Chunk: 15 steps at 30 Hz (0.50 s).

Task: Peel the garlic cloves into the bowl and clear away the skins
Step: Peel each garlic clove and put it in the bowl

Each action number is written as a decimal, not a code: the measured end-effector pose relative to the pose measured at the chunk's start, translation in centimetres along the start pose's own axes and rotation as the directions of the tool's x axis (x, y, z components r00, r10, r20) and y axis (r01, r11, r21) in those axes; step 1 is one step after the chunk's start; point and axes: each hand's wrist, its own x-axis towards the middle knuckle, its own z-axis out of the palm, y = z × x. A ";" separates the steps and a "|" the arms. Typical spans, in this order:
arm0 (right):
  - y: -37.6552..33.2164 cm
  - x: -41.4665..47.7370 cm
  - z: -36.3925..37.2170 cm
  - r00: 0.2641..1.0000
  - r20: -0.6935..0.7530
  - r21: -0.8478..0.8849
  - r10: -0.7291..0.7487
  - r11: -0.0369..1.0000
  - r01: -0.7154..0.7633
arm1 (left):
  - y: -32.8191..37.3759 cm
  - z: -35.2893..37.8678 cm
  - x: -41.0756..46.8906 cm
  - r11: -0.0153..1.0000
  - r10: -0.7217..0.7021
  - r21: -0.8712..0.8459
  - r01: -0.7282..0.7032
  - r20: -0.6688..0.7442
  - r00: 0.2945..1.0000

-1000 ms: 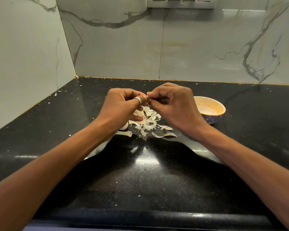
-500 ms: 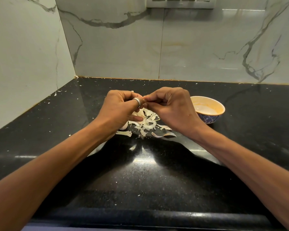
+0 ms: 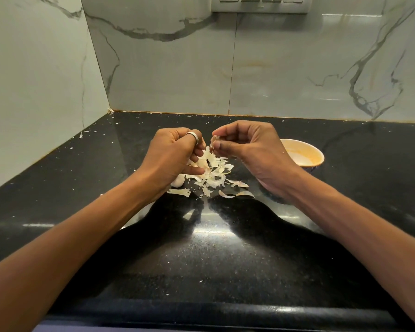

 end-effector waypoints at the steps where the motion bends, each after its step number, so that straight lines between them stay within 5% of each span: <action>1: 0.0 0.0 0.0 1.000 0.002 -0.019 -0.002 1.000 0.002 | 0.0 0.0 0.0 1.000 0.015 0.019 -0.015 -0.003 1.000; 15: 1.0 0.3 -0.2 0.987 0.004 -0.352 -0.161 0.924 0.152 | -0.5 0.0 0.1 0.985 0.092 0.148 -0.089 -0.009 0.996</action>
